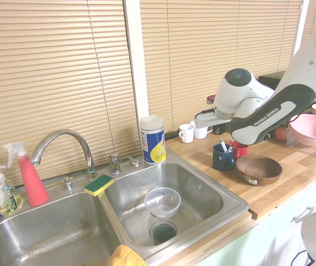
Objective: Put the spoon into the sink
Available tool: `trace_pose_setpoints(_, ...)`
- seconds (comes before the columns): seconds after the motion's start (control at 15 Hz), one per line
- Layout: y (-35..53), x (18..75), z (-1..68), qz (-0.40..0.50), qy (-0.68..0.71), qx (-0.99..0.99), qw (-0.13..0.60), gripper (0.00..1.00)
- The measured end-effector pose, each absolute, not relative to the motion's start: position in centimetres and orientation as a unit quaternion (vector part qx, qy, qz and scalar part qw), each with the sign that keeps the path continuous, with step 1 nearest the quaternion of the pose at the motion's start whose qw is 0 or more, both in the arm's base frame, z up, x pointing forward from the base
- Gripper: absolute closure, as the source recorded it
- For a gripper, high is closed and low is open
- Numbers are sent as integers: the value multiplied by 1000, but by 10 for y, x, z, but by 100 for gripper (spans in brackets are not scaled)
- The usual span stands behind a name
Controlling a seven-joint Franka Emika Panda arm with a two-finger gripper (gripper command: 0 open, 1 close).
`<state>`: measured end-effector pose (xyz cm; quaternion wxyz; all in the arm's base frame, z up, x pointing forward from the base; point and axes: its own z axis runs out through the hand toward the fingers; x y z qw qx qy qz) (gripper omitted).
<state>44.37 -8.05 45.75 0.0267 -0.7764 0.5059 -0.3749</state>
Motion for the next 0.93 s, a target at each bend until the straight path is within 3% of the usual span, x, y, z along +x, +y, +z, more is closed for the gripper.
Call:
trace_pose_setpoints(0.53,-61,428,501,-397,479,-782,43,100)
trace_pose_setpoints(0.93,51,423,493,-419,397,-817,-9,100)
